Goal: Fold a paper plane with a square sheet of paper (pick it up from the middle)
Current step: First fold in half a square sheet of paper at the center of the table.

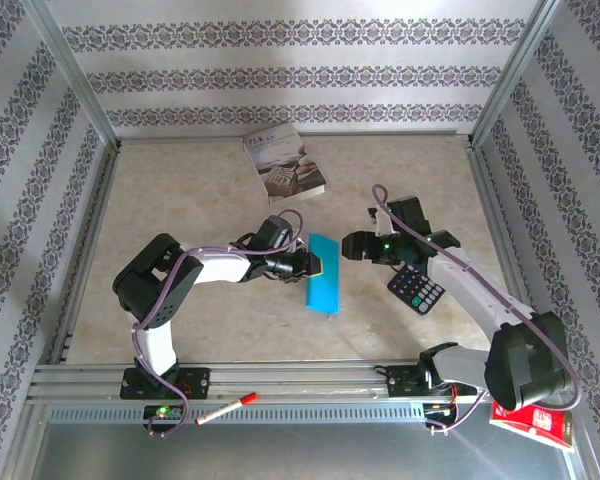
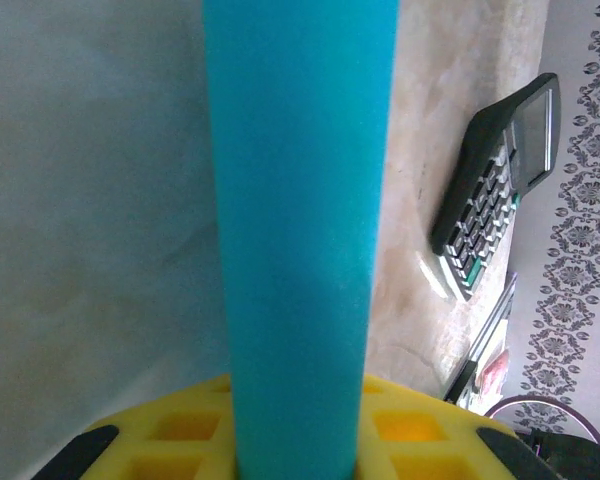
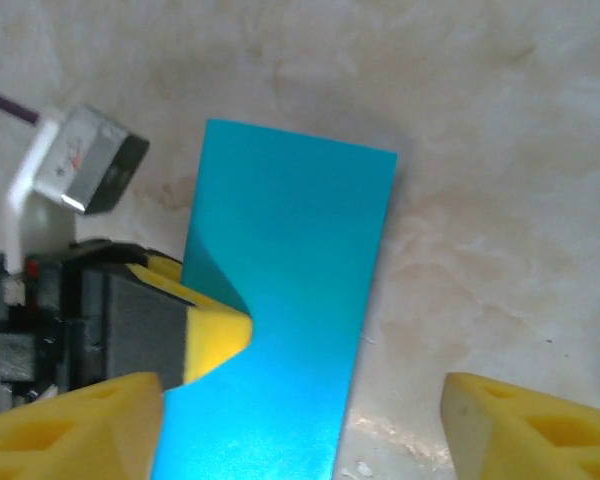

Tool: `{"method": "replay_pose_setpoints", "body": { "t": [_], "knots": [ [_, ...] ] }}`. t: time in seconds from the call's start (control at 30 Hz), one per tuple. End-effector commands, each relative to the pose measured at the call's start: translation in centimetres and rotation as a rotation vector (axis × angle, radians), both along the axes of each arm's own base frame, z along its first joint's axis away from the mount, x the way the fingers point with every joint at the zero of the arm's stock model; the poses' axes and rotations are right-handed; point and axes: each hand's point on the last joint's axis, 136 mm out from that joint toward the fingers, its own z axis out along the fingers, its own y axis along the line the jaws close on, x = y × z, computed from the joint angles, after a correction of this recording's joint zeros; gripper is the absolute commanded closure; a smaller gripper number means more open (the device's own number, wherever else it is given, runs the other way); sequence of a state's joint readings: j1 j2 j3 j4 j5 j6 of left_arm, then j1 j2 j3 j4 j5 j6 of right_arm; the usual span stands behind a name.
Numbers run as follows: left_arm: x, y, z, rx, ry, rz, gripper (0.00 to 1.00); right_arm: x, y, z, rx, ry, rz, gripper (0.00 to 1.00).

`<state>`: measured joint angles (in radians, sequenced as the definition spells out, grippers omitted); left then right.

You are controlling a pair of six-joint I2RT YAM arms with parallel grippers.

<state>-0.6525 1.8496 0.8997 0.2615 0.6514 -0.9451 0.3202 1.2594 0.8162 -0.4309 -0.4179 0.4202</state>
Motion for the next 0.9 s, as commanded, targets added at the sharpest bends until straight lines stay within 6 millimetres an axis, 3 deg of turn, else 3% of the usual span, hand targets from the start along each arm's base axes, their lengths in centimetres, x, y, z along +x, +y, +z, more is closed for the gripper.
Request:
{"method": "replay_pose_setpoints", "body": {
  "t": [0.0, 0.1, 0.3, 0.63, 0.87],
  "knots": [
    [0.7, 0.0, 0.3, -0.049, -0.017, 0.010, 0.75, 0.0, 1.8, -1.8, 0.047, 0.066, 0.016, 0.48],
    [0.4, 0.5, -0.9, -0.028, -0.003, 0.007, 0.74, 0.3, 2.3, -3.6, 0.042, 0.106, 0.007, 0.61],
    [-0.2, 1.7, -2.8, 0.023, 0.012, 0.003, 0.72, -0.2, 3.9, -6.8, 0.018, 0.177, 0.016, 0.72],
    [-0.6, 2.5, -4.1, 0.083, 0.015, -0.007, 0.69, -0.7, 5.3, -10.3, 0.008, 0.243, 0.001, 0.82],
    [-0.6, 3.6, -4.1, 0.157, -0.002, -0.001, 0.60, -1.2, 4.8, -11.7, -0.017, 0.258, -0.050, 0.85]
  ]
}}
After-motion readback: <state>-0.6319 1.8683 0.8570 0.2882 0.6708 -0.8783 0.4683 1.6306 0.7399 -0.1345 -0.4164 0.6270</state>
